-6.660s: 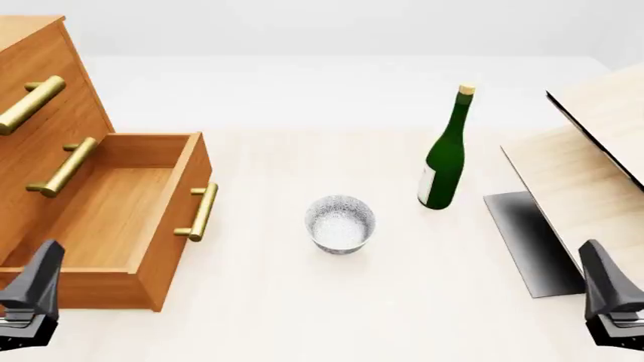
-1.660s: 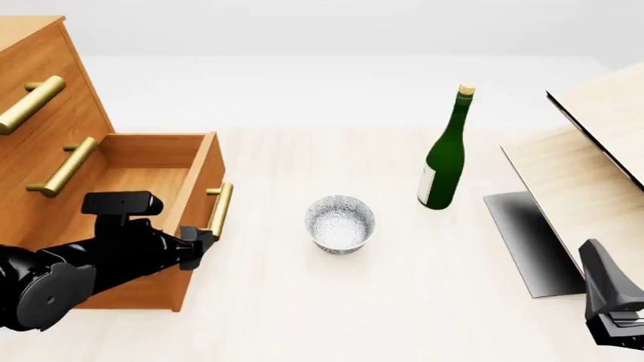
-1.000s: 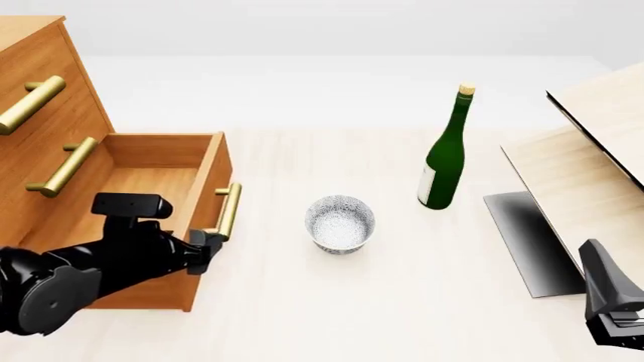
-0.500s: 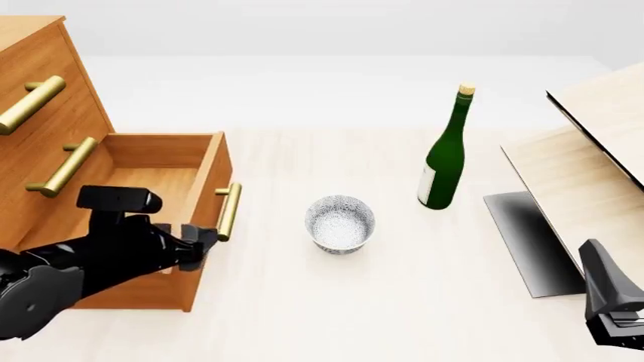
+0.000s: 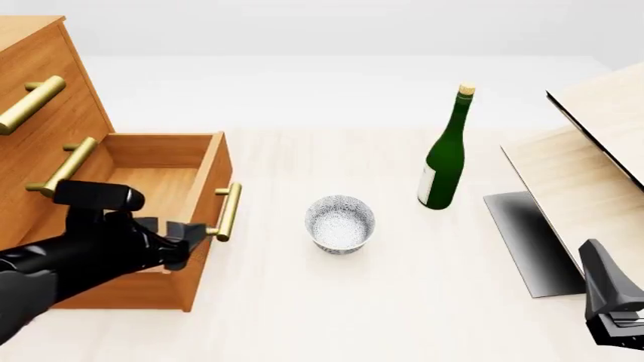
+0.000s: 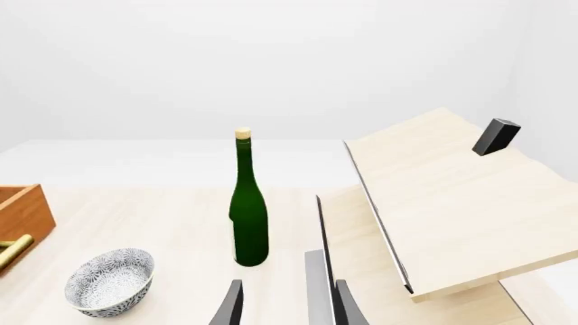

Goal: Put the bowl in the bottom drawer of the cabinet and close it.

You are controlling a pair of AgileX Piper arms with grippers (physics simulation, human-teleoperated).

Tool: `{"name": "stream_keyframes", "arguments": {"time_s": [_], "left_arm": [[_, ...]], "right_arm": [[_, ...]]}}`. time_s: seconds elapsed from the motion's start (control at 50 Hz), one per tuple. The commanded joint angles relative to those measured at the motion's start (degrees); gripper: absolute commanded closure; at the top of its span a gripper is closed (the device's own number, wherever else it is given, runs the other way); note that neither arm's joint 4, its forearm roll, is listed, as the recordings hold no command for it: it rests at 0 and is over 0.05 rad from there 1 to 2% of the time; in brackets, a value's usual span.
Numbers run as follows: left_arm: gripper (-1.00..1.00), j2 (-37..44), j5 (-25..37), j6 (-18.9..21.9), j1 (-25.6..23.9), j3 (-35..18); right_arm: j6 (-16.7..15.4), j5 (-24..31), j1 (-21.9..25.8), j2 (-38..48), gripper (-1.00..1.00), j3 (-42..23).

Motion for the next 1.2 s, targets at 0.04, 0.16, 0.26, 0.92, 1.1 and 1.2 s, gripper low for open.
{"name": "stream_keyframes", "arguments": {"time_s": [0.04,0.16,0.26,0.92,1.1,1.2], "left_arm": [[-1.00,-4.0,1.7,1.0,0.5,0.1],[-1.00,-4.9,2.3,1.3,0.2,-0.1],[-1.00,-6.3,2.6,0.7,-0.6,-0.3],[-1.00,-8.0,0.7,-0.6,-6.0,-2.1],[-1.00,-8.3,-0.3,-0.9,-8.1,-3.1],[-1.00,-7.4,-1.3,-1.0,-9.1,-3.5]], "right_arm": [[0.0,0.0,0.0,-0.1,-1.00,0.0],[0.0,0.0,0.0,-0.1,-1.00,0.0],[0.0,0.0,0.0,0.0,-1.00,0.0],[0.0,0.0,0.0,-0.1,-1.00,0.0],[0.0,0.0,0.0,-0.1,-1.00,0.0],[0.0,0.0,0.0,-0.1,-1.00,0.0]]}}
